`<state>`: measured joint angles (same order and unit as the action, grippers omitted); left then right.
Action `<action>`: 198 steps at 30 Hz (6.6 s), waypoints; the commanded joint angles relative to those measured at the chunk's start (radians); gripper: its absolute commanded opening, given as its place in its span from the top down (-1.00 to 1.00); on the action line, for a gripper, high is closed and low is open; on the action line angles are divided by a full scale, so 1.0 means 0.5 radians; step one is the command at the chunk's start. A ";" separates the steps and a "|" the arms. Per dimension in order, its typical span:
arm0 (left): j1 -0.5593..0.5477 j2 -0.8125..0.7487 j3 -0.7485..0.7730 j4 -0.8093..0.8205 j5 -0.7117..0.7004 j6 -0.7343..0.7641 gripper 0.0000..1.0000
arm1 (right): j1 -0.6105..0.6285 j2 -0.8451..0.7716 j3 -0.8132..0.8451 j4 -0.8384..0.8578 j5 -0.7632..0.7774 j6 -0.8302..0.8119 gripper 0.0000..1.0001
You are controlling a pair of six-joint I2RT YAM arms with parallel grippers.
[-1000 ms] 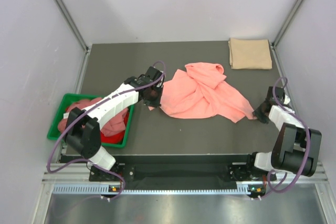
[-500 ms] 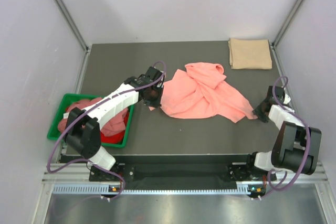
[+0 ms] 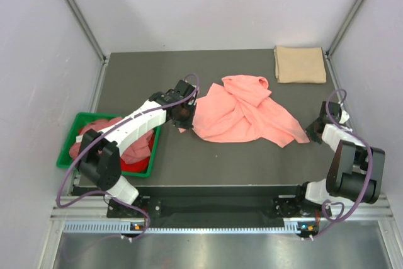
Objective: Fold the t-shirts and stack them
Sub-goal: Flatten the tshirt out
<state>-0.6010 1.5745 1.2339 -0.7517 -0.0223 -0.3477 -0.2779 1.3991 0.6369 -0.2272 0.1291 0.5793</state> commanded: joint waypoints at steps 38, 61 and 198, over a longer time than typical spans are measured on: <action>-0.010 -0.118 -0.010 0.074 -0.020 0.039 1.00 | 0.037 0.175 0.131 -0.359 0.002 0.265 0.29; -0.019 -0.158 0.204 -0.135 -0.106 0.005 1.00 | -0.033 -0.641 0.799 -0.972 0.463 0.059 1.00; -0.022 -0.925 1.551 -0.005 -0.099 -0.621 1.00 | 0.145 -1.099 3.086 -1.343 0.325 0.265 1.00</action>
<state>-0.6113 1.1316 1.9881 -0.7849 -0.1280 -0.6304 -0.2211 0.8165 2.1578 -0.8406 0.2760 0.6701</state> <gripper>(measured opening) 0.014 0.007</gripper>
